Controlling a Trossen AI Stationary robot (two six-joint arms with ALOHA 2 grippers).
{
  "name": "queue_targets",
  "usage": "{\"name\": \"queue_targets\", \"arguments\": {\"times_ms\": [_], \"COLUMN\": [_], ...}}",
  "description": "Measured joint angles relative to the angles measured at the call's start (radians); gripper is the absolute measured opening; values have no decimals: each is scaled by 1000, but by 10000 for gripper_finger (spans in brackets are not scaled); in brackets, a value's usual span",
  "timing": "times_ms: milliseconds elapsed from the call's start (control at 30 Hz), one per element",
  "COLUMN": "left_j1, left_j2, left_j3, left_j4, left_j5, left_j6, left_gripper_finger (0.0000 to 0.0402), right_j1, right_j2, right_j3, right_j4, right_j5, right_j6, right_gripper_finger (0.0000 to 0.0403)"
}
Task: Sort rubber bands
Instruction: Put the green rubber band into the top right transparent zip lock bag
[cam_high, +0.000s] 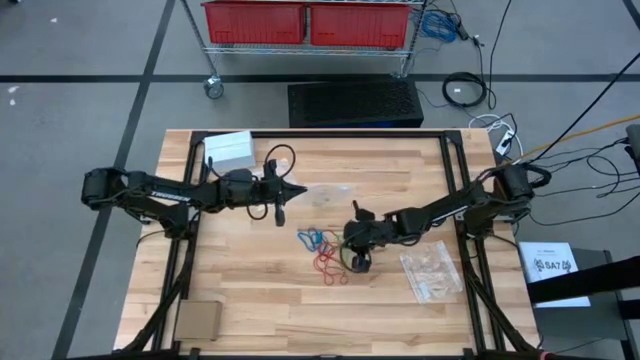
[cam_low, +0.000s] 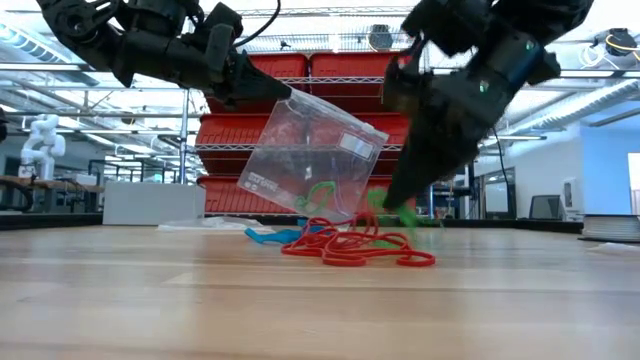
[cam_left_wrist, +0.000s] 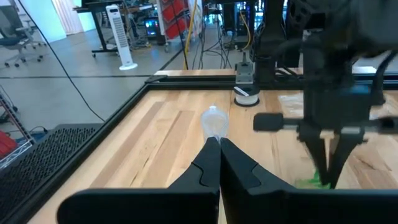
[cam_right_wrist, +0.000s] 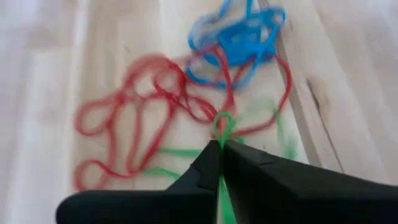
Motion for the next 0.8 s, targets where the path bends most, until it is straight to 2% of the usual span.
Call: {"name": "queue_targets", "arguments": {"times_ms": [300,500,633,800], "left_j1": [0,-2,-2,-2], "left_j2": [0,0,0,0], "left_j3": [0,0,0,0], "left_j4": [-36,-48,-45,-41], "left_j5": [0,0,0,14], "left_j6": [1,17,18,18], "left_gripper_finger": [0,0,0,0], "right_j1": [0,-2,-3,-3], "right_j2": [-142,-174,-173,-172], "right_j3": [0,0,0,0], "right_j4": [-2,-27,-85,-134], "right_j5": [-39,-35,-34,-29], "right_j6": [18,24,71,110], "right_gripper_finger": [7,8,39,100]}}
